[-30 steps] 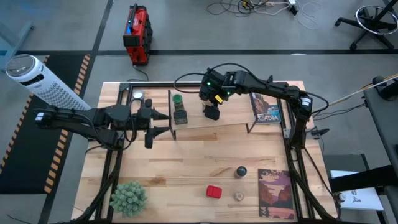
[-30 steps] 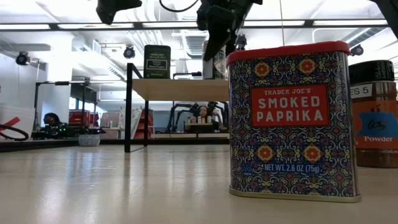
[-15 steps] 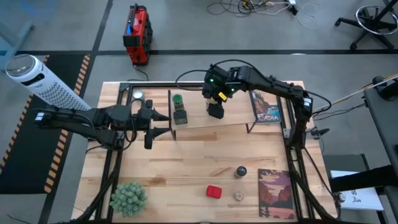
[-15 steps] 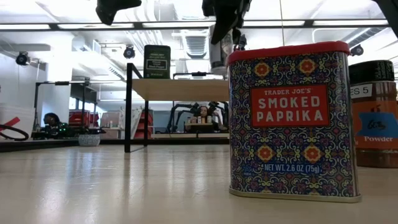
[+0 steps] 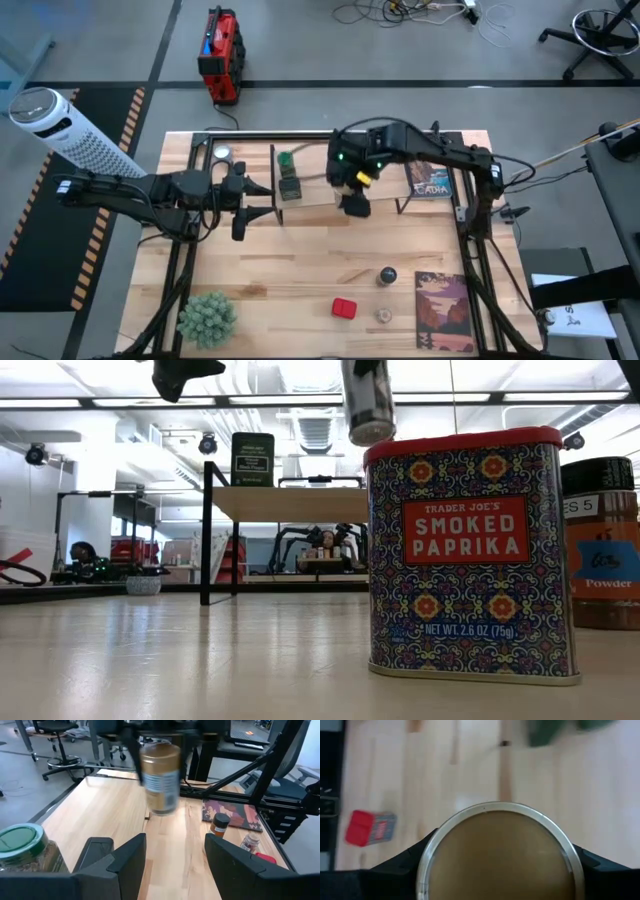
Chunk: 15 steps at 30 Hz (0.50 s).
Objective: Shelf spices
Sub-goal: Remove the gold seasoning bottle from the shelf
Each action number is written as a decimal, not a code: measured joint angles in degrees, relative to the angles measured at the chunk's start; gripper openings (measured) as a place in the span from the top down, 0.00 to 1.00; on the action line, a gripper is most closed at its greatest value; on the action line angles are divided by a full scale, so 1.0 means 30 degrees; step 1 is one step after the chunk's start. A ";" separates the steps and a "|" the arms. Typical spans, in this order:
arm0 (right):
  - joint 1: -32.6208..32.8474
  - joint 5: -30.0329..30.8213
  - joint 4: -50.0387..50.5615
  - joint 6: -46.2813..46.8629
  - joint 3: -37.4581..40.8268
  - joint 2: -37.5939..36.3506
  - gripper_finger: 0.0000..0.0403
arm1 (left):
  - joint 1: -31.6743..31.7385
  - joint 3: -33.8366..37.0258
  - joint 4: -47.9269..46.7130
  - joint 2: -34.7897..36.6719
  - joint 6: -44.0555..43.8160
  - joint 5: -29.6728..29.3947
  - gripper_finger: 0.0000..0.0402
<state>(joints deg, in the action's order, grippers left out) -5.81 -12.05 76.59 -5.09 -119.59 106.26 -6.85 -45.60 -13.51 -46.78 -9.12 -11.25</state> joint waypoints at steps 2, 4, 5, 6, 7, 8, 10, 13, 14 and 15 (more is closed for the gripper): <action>0.0793 0.0000 -0.0089 0.0026 0.0066 -0.0007 0.35 | -0.0052 0.0000 0.0005 0.0000 -0.0002 0.0000 0.52; 0.1521 0.0007 -0.0182 0.0200 0.0164 -0.0007 0.35 | -0.0081 0.0000 0.0005 0.0000 -0.0002 -0.0001 0.52; 0.1862 0.0021 -0.0249 0.0353 0.0168 -0.0007 0.35 | -0.0081 0.0000 0.0011 0.0000 -0.0002 -0.0007 0.52; 0.2159 0.0022 -0.0346 0.0485 0.0168 -0.0007 0.35 | -0.0081 0.0000 0.0013 0.0000 -0.0002 -0.0007 0.52; 0.2428 0.0024 -0.0449 0.0677 0.0170 -0.0007 0.35 | -0.0081 0.0000 0.0017 0.0000 -0.0002 -0.0013 0.52; 0.2697 0.0033 -0.0559 0.0847 0.0183 -0.0011 0.35 | -0.0081 0.0000 0.0057 0.0000 0.0005 -0.0015 0.52; 0.3182 0.0087 -0.0936 0.1038 0.0240 -0.0015 0.35 | -0.0081 0.0000 0.0096 0.0000 -0.0002 -0.0015 0.52; 0.3849 0.0088 -0.1323 0.1398 0.0298 -0.0015 0.35 | -0.0081 0.0000 0.0092 0.0000 -0.0002 -0.0015 0.52; 0.4047 0.0087 -0.1601 0.1508 0.0367 -0.0002 0.35 | -0.0081 0.0000 0.0093 0.0000 -0.0002 -0.0022 0.52; 0.4246 0.0087 -0.1865 0.1690 0.0439 0.0021 0.35 | -0.0081 0.0000 0.0092 0.0000 -0.0002 -0.0009 0.52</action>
<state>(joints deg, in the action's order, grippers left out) 6.93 -11.79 70.99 -0.02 -118.27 106.32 -7.09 -45.60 -13.23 -46.78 -9.13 -11.27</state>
